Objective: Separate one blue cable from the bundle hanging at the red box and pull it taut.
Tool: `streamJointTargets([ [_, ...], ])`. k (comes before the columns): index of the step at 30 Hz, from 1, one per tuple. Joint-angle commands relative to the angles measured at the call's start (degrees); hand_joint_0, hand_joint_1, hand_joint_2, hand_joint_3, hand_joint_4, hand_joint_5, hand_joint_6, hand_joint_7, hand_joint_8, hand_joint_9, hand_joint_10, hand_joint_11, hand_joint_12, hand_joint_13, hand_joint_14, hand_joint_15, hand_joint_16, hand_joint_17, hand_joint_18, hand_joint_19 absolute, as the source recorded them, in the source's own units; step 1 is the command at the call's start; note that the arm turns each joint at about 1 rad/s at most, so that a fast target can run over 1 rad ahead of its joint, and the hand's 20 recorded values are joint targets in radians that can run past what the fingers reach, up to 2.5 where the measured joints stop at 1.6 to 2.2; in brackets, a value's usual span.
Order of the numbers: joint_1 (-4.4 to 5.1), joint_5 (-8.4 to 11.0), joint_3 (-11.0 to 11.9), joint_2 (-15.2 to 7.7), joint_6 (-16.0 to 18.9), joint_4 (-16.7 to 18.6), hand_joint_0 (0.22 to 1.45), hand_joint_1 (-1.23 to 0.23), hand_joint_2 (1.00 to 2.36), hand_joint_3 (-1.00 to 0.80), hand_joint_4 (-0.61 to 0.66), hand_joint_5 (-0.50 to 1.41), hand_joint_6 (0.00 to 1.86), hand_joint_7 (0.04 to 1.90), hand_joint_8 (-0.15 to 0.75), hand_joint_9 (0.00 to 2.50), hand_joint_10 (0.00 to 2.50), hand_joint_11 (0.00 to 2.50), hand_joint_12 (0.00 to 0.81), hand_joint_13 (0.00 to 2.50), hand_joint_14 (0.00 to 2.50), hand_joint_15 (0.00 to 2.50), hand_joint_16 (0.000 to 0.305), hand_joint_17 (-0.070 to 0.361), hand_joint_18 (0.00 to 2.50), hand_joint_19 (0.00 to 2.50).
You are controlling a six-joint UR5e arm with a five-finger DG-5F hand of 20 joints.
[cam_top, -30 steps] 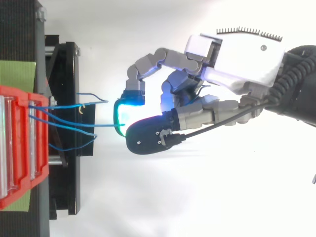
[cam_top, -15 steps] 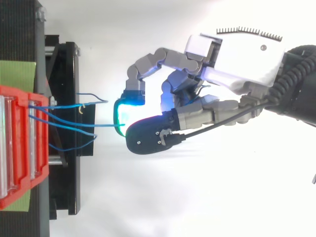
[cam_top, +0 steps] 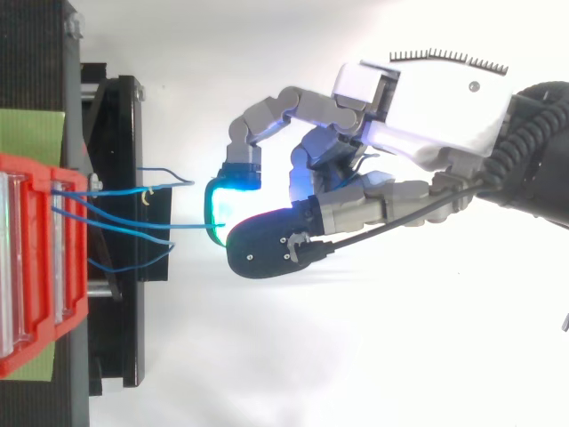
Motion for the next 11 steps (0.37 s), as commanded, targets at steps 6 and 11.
streamJointTargets([
  [6, 0.00, 0.00, 0.0, 0.0, 0.0, 0.0, 0.74, -0.70, 1.02, -0.26, -0.08, -0.23, 0.93, 1.08, 0.254, 0.92, 0.97, 1.41, 0.312, 0.83, 2.35, 1.41, 0.033, 0.074, 1.30, 2.05],
  [11, 0.00, 0.00, 0.0, 0.0, 0.0, 0.0, 0.74, -0.70, 1.02, -0.26, -0.08, -0.23, 0.93, 1.08, 0.254, 0.92, 0.97, 1.41, 0.312, 0.83, 2.35, 1.41, 0.033, 0.074, 1.30, 2.06],
])
